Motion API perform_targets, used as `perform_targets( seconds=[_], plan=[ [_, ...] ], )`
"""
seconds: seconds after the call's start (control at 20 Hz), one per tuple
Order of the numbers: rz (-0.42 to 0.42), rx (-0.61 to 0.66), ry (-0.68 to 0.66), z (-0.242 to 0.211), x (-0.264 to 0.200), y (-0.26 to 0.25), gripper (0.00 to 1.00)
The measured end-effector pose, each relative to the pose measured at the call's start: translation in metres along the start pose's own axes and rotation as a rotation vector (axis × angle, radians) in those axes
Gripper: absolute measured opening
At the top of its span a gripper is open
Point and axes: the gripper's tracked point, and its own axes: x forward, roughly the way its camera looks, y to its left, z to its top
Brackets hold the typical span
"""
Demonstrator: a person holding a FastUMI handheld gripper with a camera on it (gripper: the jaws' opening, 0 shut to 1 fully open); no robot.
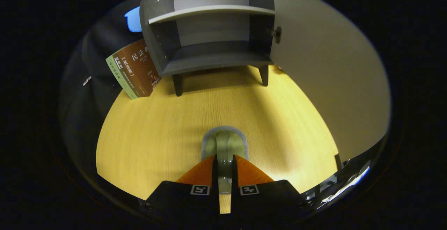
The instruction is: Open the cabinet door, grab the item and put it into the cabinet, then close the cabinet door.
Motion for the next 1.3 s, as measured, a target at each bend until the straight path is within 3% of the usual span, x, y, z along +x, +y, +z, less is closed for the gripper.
perform_targets(
  seconds=[0.35, 0.6, 0.95, 1.3],
  plan=[
    [0.040, -0.021, -0.135, 0.119, -0.074, 0.012, 0.16],
    [0.083, 0.030, -0.212, 0.222, -0.102, 0.022, 0.16],
    [0.061, 0.055, -0.209, 0.325, -0.053, 0.024, 0.16],
    [0.033, 0.020, -0.176, 0.382, 0.016, 0.037, 0.16]
  ],
)
